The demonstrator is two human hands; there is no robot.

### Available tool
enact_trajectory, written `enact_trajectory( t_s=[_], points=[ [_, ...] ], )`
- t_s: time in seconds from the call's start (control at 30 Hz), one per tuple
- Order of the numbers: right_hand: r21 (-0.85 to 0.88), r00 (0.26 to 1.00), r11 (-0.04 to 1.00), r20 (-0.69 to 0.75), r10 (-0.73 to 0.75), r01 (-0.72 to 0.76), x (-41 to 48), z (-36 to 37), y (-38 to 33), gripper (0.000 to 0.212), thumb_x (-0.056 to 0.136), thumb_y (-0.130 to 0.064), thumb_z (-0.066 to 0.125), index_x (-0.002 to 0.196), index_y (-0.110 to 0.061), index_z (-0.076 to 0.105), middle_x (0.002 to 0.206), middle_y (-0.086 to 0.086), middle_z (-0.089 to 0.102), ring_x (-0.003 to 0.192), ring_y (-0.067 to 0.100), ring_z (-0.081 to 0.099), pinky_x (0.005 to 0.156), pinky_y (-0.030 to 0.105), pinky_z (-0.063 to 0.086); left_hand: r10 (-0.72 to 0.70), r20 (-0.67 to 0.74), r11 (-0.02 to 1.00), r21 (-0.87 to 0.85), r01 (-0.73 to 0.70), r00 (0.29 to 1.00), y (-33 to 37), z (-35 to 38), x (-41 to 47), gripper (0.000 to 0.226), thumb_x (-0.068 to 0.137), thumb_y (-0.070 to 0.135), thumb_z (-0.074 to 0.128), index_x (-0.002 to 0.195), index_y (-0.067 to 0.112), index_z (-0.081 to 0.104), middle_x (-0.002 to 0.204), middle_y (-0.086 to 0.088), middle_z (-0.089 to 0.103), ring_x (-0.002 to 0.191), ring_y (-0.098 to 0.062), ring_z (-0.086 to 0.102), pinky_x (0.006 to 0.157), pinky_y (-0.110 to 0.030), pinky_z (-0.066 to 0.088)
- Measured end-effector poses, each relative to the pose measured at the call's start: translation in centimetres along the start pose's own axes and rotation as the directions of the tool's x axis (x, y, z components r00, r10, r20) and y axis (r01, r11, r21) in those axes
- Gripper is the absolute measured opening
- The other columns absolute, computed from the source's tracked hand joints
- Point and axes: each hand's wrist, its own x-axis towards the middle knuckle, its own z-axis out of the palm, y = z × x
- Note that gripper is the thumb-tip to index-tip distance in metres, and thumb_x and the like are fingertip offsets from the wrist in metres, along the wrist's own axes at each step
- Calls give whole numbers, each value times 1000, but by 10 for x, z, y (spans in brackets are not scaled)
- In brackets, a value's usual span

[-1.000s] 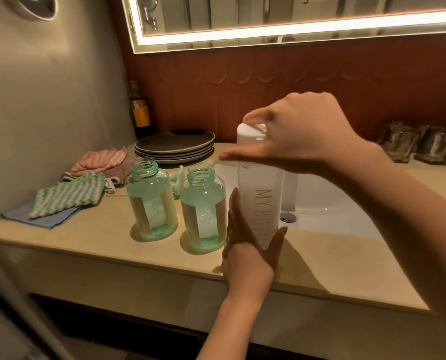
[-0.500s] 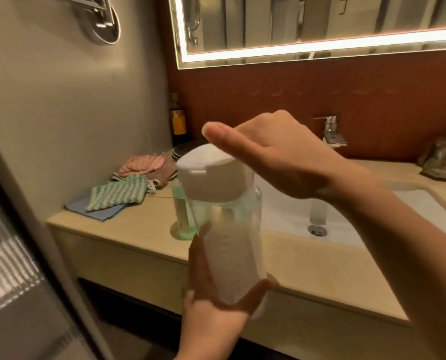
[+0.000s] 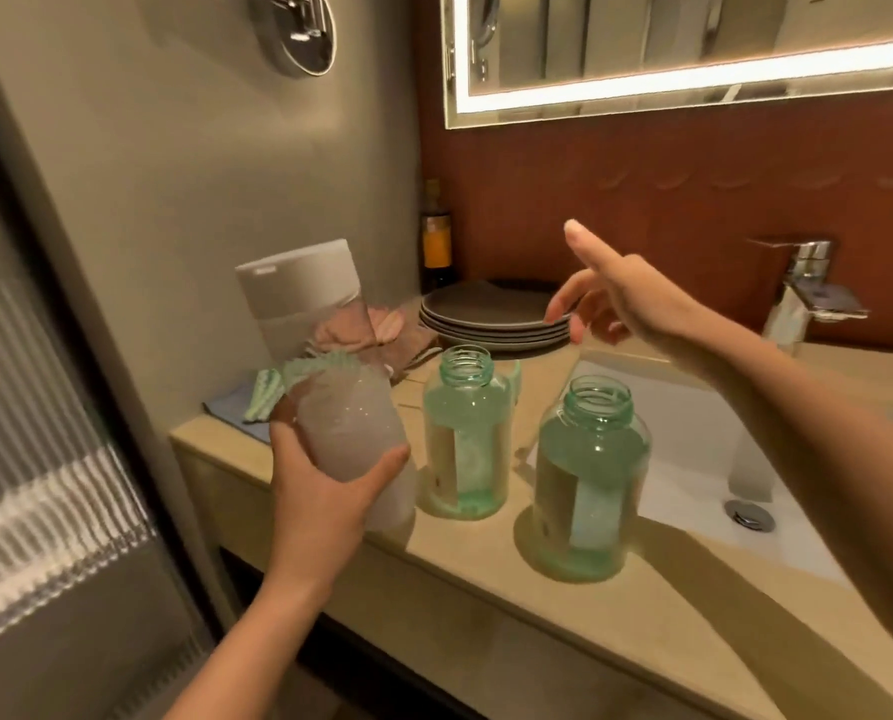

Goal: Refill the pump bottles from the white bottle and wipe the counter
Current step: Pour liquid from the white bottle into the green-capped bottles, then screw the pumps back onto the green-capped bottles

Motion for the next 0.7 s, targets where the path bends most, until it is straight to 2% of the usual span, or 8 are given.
enact_trajectory(
  t_s=[0.07,0.13,0.23,0.33,0.4,0.47,0.57,0.7],
  points=[
    [17,996,997,44,79,-80,9,6,28,79,90,-67,22,74,-7,71,63,9,60,55,15,48,60,29,38,-26,-39,1000,-3,25,999,-14,2,16,70,66,13,83,117,27,35,119,6,52,105,-10,54,84,-25,46],
    [-44,991,993,71,111,-108,15,14,55,75,91,-63,26,78,-5,71,68,8,63,62,17,52,65,31,41,-32,-62,999,8,33,998,-24,6,28,70,67,10,83,116,25,34,121,2,51,108,-15,53,87,-33,46],
    [-173,991,981,82,108,-92,20,31,83,74,81,-65,40,83,2,71,65,5,62,60,15,55,61,21,44,-16,-71,998,64,21,997,-34,11,39,72,66,10,83,116,23,33,118,4,49,108,-14,51,86,-30,42],
    [-265,980,957,124,155,-117,28,49,98,84,65,-72,46,91,4,70,79,18,68,69,22,61,70,27,49,-24,-39,992,125,28,999,-39,17,48,76,66,13,84,121,21,32,115,8,47,107,-12,49,89,-30,42],
    [-370,967,918,146,210,-144,35,59,100,73,73,-68,52,99,-3,71,90,14,71,86,24,64,81,33,49,-35,-13,987,158,37,999,-43,20,53,80,66,15,85,125,19,32,119,7,49,110,-14,50,93,-34,44],
    [-410,960,897,144,242,-165,39,66,100,54,79,-59,59,104,-13,71,85,2,69,89,19,63,86,32,50,-61,4,982,177,59,998,-48,21,56,92,65,17,86,136,17,26,129,4,48,116,-16,50,97,-39,46],
    [-372,951,909,163,263,-188,44,72,104,44,78,-52,66,106,-18,70,67,-11,58,74,10,59,79,27,51,-107,22,976,195,101,994,-55,21,55,108,66,21,86,146,22,14,138,7,41,125,-16,44,103,-44,42],
    [-318,953,927,160,258,-198,45,76,108,39,80,-46,67,107,-17,69,64,-11,56,62,2,51,59,17,43,-143,59,960,251,124,988,-58,17,51,121,65,19,86,151,21,0,149,0,32,136,-21,34,109,-38,34]
  ],
)
